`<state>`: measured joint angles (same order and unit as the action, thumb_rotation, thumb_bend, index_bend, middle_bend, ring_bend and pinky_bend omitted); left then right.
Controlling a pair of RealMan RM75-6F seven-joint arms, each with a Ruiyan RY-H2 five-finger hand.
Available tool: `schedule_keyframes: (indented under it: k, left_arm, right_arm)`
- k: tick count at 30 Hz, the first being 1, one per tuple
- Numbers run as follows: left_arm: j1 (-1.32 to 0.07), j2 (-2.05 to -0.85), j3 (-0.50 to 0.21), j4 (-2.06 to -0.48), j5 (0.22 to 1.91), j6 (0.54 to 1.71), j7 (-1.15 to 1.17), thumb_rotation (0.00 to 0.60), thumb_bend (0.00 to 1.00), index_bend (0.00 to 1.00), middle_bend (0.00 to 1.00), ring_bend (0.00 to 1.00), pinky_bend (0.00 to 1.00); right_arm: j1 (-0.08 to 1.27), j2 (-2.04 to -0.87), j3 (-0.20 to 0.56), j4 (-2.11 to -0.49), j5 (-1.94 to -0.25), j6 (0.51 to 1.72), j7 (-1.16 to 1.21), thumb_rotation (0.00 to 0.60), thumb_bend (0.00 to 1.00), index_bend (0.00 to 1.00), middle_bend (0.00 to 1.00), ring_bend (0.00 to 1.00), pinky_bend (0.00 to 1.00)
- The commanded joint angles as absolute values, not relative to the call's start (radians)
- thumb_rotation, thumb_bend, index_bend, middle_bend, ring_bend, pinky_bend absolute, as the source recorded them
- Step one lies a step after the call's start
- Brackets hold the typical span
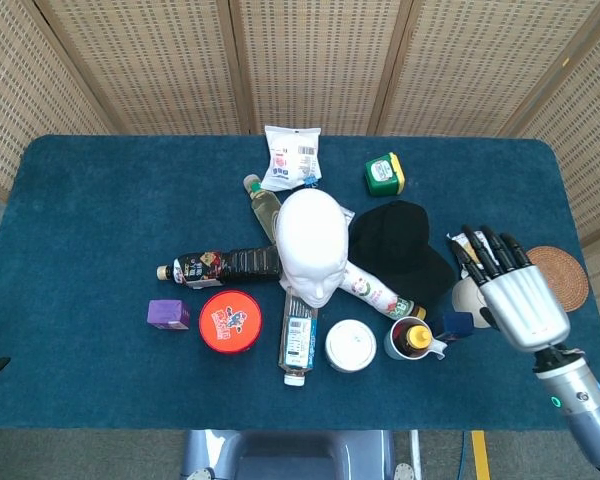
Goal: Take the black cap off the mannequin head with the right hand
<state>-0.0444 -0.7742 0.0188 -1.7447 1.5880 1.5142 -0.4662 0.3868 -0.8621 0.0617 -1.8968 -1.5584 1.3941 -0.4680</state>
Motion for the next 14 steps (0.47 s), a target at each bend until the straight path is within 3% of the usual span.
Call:
schedule_keyframes:
  k: [1,6,14]
  left_arm:
    - [-0.042,-0.777,0.02,-1.746,1.591,1.518,-0.461,0.6,0.12,0.16,0.0,0.0,0.06]
    - [-0.032,-0.785,0.022,-1.748,1.599,1.539,-0.447,0.6,0.12,0.16,0.0,0.0,0.06]
    - [-0.026,-0.793,0.026,-1.742,1.614,1.552,-0.442,0.6,0.12,0.16,0.0,0.0,0.06]
  right_arm:
    - [0.314,-0.865,0.032,-1.871,-1.566,1.46,-0.397,0.6,0.0,0.01,0.0,0.0,0.14]
    - [0.218,-0.887,-0.025,-1.87,-1.593,1.532,-0.304,0.6,0.0,0.0,0.0,0.0,0.12]
    - [0.122,-0.996,-0.045,-1.789,-1.674,1.659,-0.275,0.6,0.0,0.0,0.0,0.0,0.12]
